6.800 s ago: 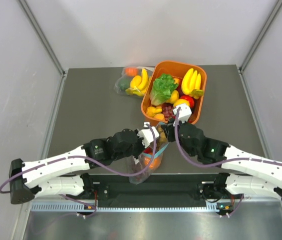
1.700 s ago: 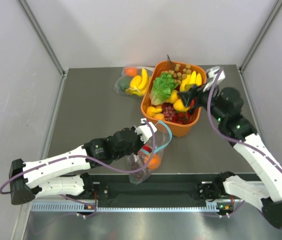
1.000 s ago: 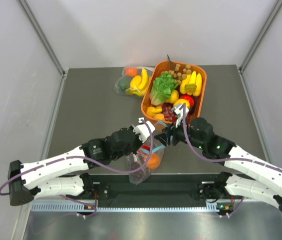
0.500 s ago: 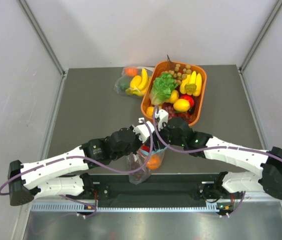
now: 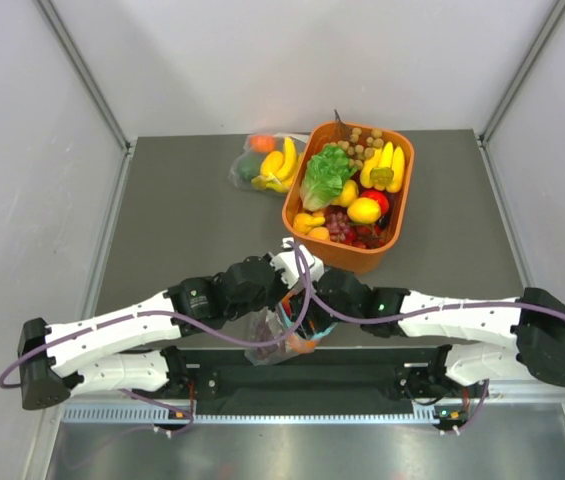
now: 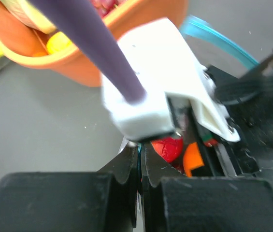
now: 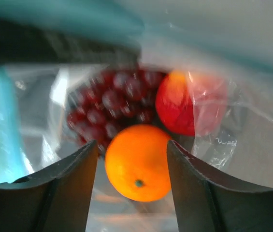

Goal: Open the zip-top bag and remove the fake food

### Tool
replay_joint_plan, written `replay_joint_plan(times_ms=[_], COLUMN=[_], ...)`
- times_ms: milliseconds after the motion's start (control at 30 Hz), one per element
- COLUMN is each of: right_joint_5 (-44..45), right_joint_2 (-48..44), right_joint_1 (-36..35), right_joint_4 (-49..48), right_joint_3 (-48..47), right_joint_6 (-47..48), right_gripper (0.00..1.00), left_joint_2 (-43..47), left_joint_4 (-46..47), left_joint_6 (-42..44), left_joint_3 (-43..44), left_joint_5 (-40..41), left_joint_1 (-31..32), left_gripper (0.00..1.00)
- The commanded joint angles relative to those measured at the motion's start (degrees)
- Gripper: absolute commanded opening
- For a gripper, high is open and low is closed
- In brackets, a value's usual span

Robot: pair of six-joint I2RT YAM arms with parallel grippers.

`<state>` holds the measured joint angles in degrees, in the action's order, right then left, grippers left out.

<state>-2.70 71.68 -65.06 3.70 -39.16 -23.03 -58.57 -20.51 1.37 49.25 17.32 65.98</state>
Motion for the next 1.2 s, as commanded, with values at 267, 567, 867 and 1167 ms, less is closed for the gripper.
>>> replay_joint_plan(times_ms=[267,567,867,1167], right_joint_5=[15.97,18.70,22.56,26.60], right_joint_2=[4.08,9.00,12.25,11.38], right_joint_1=[-10.34,-16.85,-22.21,-25.38], right_joint_4=[-6.60,-8.36,-4.77,-0.28], right_joint_3=[6.73,6.99,6.64,7.34], right_joint_6=[-8.00,-13.97,-19.42,-25.22], right_gripper=[0.75,0.82,0.84,0.48], left_joint_2=[-0.85,-0.85,-0.59,-0.76], left_joint_4=[2.67,2.58,2.50,2.58], left_joint_6=[-0.40,-0.40,-0.31,-0.31], left_joint_3=[0.32,0.32,0.32,0.32], left_joint_5=[-1.06,-0.80,-0.45,-0.36], left_joint_1=[-0.23,-0.23,-0.23,-0.23], left_gripper=[0.04,0.04,0.04,0.04])
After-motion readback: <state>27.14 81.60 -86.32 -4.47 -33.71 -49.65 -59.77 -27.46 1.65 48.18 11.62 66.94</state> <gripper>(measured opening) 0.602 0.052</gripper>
